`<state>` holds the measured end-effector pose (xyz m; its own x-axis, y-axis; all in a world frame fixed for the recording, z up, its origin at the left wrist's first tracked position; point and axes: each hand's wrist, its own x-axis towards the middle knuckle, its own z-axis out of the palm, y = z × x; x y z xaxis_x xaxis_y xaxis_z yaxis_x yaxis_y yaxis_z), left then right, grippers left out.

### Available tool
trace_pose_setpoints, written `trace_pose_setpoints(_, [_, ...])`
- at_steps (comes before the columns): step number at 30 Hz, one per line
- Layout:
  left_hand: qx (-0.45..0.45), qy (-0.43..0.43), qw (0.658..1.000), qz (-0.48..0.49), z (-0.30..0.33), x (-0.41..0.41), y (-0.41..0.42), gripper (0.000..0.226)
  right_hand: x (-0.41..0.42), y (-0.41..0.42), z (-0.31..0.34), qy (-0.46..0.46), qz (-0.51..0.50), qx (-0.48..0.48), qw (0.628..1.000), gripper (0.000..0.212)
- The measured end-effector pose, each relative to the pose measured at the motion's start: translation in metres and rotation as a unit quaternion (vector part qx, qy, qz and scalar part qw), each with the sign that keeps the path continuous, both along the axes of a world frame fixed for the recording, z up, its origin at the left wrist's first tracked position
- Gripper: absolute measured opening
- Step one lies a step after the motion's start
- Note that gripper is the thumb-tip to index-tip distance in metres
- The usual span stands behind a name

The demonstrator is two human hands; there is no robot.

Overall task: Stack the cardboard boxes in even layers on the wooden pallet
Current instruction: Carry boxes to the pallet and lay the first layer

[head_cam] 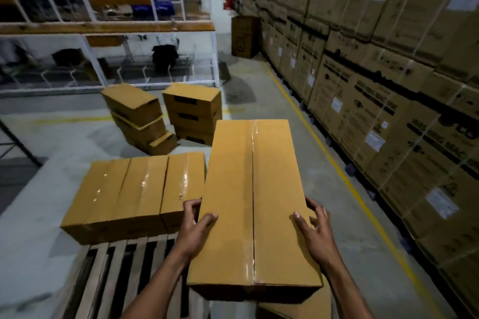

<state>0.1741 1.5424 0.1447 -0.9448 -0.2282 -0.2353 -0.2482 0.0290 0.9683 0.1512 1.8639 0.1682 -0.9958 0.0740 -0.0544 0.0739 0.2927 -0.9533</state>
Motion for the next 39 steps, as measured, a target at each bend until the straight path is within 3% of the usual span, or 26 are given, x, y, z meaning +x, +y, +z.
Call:
trace_pose_setpoints(4, [0.025, 0.005, 0.998, 0.056, 0.009, 0.043, -0.096, 0.048, 0.021, -0.097, 0.011, 0.012, 0.033, -0.019, 0.999, 0.050])
trace_pose_setpoints(7, [0.027, 0.023, 0.996, 0.085, 0.004, 0.079, -0.161, 0.066, 0.037, -0.168, 0.010, 0.008, 0.074, -0.041, 0.996, 0.051])
trace_pose_setpoints(11, [0.020, 0.031, 0.993, 0.115, 0.003, 0.138, -0.235, 0.074, 0.056, -0.253, -0.006, -0.010, 0.129, -0.036, 0.991, 0.051])
trace_pose_setpoints(15, [0.013, 0.012, 0.986, 0.166, -0.002, 0.199, -0.309, 0.088, 0.080, -0.338, -0.015, -0.026, 0.165, -0.051, 0.985, 0.068])
trace_pose_setpoints(20, [0.014, 0.019, 0.977, 0.211, 0.000, 0.260, -0.376, 0.074, 0.108, -0.429, -0.016, -0.055, 0.205, -0.057, 0.975, 0.060])
trace_pose_setpoints(28, [0.004, 0.011, 0.970, 0.242, -0.007, 0.311, -0.473, 0.073, 0.125, -0.543, -0.038, -0.073, 0.238, -0.005, 0.969, 0.087])
trace_pose_setpoints(32, [-0.007, -0.002, 0.970, 0.242, -0.014, 0.317, -0.516, 0.067, 0.132, -0.589, -0.048, -0.077, 0.243, -0.013, 0.967, 0.075])
trace_pose_setpoints(39, [-0.014, -0.039, 0.973, 0.226, -0.021, 0.311, -0.598, 0.065, 0.133, -0.667, -0.063, -0.117, 0.219, -0.022, 0.969, 0.071])
